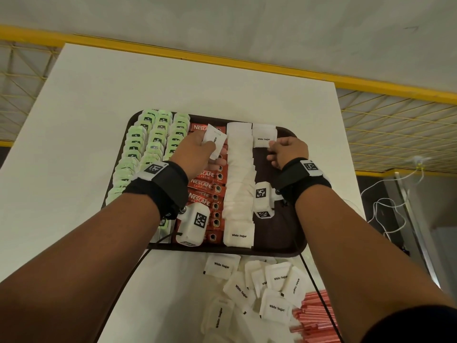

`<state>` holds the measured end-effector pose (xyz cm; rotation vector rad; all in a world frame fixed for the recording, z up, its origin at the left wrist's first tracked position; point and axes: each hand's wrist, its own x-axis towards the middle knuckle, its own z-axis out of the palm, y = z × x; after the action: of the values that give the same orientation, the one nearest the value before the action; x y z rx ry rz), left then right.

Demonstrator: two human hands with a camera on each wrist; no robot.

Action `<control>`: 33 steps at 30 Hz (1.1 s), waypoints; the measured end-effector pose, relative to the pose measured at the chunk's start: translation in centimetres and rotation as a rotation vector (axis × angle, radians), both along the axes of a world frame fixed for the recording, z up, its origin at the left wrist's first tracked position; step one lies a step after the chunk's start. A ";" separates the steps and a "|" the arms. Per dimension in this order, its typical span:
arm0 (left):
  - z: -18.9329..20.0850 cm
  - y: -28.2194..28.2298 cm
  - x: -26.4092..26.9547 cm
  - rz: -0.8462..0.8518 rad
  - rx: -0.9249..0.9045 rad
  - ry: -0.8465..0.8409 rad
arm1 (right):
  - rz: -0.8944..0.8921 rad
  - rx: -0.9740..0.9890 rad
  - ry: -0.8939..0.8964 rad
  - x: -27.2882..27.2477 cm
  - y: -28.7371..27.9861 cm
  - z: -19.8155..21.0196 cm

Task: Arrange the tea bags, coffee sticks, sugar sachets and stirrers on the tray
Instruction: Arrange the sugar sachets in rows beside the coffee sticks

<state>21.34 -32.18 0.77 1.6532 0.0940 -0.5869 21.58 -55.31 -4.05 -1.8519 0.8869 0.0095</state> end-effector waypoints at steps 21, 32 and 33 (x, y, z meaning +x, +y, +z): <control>0.4 -0.2 -0.2 -0.167 0.247 -0.218 | 0.255 0.060 -0.209 -1.8 2.9 2.5; 0.7 1.2 -2.7 -0.133 0.210 -0.199 | 0.015 -0.002 0.057 -0.5 0.2 0.2; 0.8 1.4 -2.9 -0.131 0.210 -0.202 | 0.020 -0.024 0.075 -0.5 0.2 0.1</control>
<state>18.47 -30.80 1.54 1.9248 -0.1049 -0.5189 21.11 -55.11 -3.91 -1.8927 0.9236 0.0811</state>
